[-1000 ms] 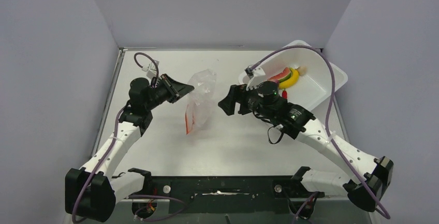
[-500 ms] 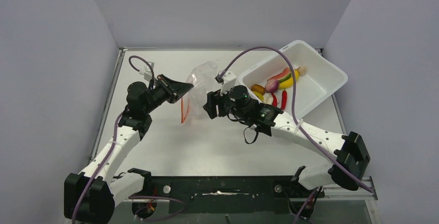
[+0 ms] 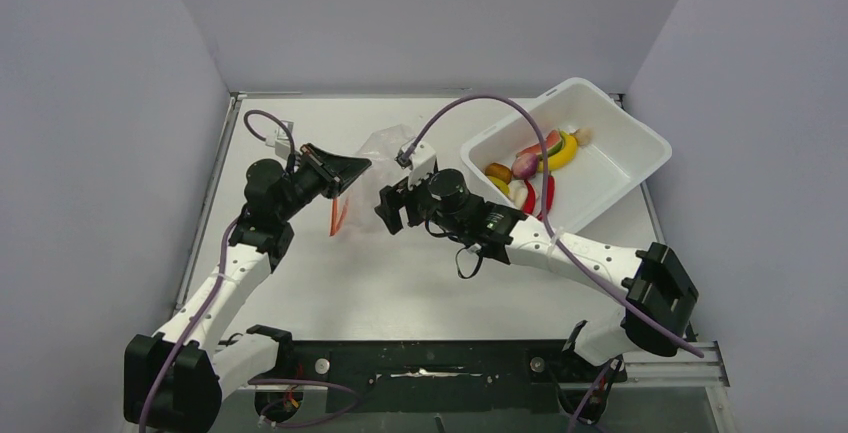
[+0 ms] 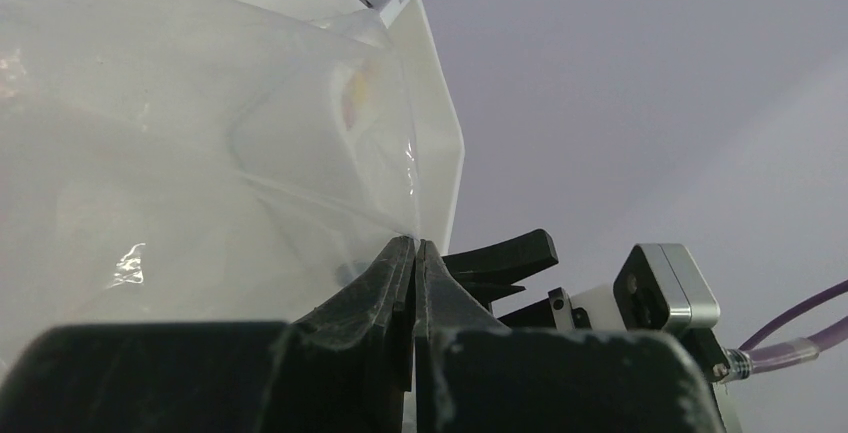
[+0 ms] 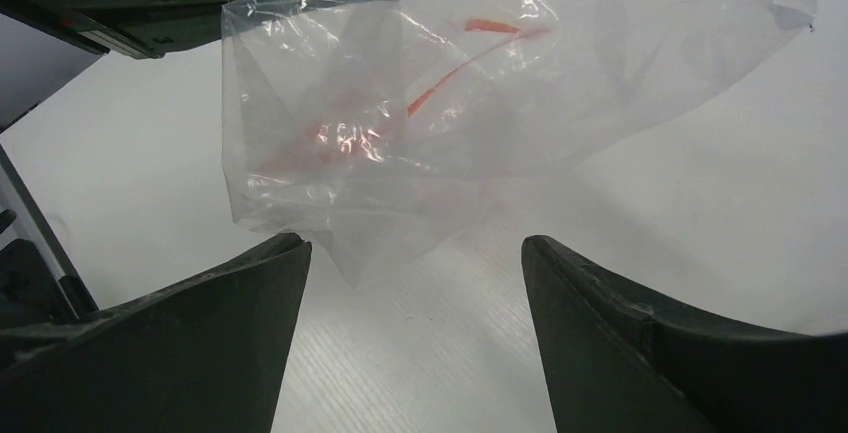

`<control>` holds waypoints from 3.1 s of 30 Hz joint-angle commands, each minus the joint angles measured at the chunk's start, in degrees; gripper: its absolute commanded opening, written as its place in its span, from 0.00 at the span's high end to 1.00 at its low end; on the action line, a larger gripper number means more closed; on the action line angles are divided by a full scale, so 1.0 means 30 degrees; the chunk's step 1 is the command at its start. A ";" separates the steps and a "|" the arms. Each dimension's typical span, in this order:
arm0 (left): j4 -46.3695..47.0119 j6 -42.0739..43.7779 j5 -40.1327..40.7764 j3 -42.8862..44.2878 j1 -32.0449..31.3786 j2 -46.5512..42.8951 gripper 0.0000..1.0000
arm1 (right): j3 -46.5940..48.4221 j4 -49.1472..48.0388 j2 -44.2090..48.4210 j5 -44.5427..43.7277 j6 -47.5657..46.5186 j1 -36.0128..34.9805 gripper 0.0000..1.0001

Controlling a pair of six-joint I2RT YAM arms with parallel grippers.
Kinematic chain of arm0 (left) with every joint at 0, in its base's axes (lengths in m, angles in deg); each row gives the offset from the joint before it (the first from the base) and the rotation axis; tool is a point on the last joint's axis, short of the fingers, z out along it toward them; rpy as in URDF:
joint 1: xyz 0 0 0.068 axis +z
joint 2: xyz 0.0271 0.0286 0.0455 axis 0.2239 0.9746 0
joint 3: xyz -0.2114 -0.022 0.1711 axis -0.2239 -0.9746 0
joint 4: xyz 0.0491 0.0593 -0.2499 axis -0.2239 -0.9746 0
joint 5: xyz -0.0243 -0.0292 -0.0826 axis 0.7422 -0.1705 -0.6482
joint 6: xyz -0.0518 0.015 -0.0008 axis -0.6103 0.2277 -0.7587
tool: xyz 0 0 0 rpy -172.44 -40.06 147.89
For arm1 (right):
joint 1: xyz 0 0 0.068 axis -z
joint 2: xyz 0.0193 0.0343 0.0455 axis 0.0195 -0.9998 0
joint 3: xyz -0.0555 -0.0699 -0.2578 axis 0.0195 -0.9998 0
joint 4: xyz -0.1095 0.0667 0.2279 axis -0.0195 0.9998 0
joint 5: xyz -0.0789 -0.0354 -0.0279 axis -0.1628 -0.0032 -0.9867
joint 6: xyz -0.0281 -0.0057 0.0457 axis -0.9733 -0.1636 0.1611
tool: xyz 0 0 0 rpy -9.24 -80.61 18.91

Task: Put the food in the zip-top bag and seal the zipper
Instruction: Open the zipper of the food storage bag.

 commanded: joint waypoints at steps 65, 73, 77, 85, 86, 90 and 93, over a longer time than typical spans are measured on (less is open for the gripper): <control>-0.2758 2.7889 -0.8690 -0.4833 -0.1678 -0.9082 0.44 | 0.1720 0.3161 0.6201 1.3575 0.5697 0.7245 1.00; -0.3355 2.8540 -0.8664 -0.4752 -0.2427 -0.9448 0.43 | 0.2204 0.3937 0.5824 1.3226 0.5409 0.7313 1.00; -0.3678 2.8994 -0.8686 -0.4577 -0.2718 -0.9673 0.41 | 0.2323 0.3914 0.5637 1.3403 0.5648 0.7306 1.00; -0.3720 3.0350 -0.7408 -0.4928 -0.3037 -1.0571 0.40 | 0.2362 0.3348 0.5225 1.3989 0.6564 0.7333 1.00; -0.3644 3.0452 -0.7164 -0.5025 -0.3064 -1.0722 0.41 | 0.2376 0.3243 0.5165 1.4128 0.6622 0.7320 1.00; -0.3282 3.0773 -0.6549 -0.5185 -0.3068 -1.1124 0.63 | 0.2391 0.3163 0.5014 1.4121 0.6731 0.7338 1.00; -0.3031 3.0633 -0.6396 -0.5215 -0.3067 -1.1182 0.84 | 0.2287 0.3132 0.4898 1.3681 0.6925 0.7321 1.00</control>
